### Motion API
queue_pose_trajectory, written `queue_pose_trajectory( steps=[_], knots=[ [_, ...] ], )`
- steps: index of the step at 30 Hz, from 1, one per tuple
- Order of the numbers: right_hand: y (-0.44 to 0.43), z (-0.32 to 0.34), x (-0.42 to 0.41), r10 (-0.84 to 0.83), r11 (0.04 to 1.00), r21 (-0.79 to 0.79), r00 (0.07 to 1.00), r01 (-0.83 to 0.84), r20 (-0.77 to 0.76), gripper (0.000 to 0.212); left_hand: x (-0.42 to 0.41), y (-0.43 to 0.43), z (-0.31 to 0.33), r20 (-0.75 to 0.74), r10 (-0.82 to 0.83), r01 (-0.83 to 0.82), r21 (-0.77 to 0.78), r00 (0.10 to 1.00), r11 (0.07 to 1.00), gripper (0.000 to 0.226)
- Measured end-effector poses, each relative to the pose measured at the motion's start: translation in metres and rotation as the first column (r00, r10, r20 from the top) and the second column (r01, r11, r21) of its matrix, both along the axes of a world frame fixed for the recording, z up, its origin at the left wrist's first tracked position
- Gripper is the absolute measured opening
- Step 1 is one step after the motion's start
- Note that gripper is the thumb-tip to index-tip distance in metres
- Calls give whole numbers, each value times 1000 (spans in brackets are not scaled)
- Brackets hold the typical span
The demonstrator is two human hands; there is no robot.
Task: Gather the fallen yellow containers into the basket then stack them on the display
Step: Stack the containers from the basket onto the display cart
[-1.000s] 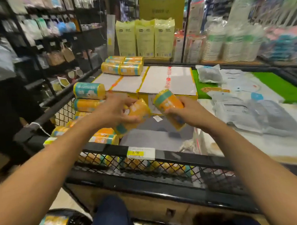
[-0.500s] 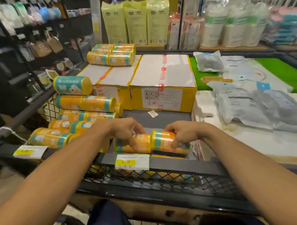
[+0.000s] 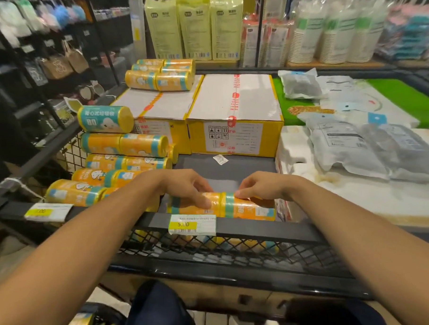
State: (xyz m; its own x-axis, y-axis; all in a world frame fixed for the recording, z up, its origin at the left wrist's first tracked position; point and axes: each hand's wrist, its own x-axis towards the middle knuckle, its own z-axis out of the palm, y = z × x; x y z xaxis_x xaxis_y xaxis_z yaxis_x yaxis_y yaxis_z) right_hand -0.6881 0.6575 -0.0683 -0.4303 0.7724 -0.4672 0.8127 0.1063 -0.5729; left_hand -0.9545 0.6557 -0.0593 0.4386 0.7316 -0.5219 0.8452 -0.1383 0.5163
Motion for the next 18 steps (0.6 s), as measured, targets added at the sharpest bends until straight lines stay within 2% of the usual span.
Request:
queue_pose_trajectory(
  steps=[3,5,7,10,13,15,18],
  knots=[
    [-3,16,-3,-116,979,142,972,146,-205,30,-3,-18,34,127,127,-150,184,984,972,39],
    [-7,37,-11,-179,945,182,898,270,-403,26,-13,-40,62,227,232,-295,302,946,907,36],
    [-17,60,-28,-172,940,168,836,298,-522,28,-29,-67,83,346,308,-433,383,886,816,32],
    [-43,80,-72,-89,954,178,799,239,-595,36,-64,-118,92,586,410,-681,369,699,633,24],
    [-80,84,-132,20,967,210,777,146,-629,37,-107,-179,76,696,477,-835,358,537,418,25],
    [-110,79,-173,89,968,236,756,89,-648,37,-132,-226,55,758,505,-907,293,413,302,26],
    [-151,56,-235,199,958,288,742,-9,-640,34,-165,-299,17,830,533,-987,143,163,78,27]
  ],
)
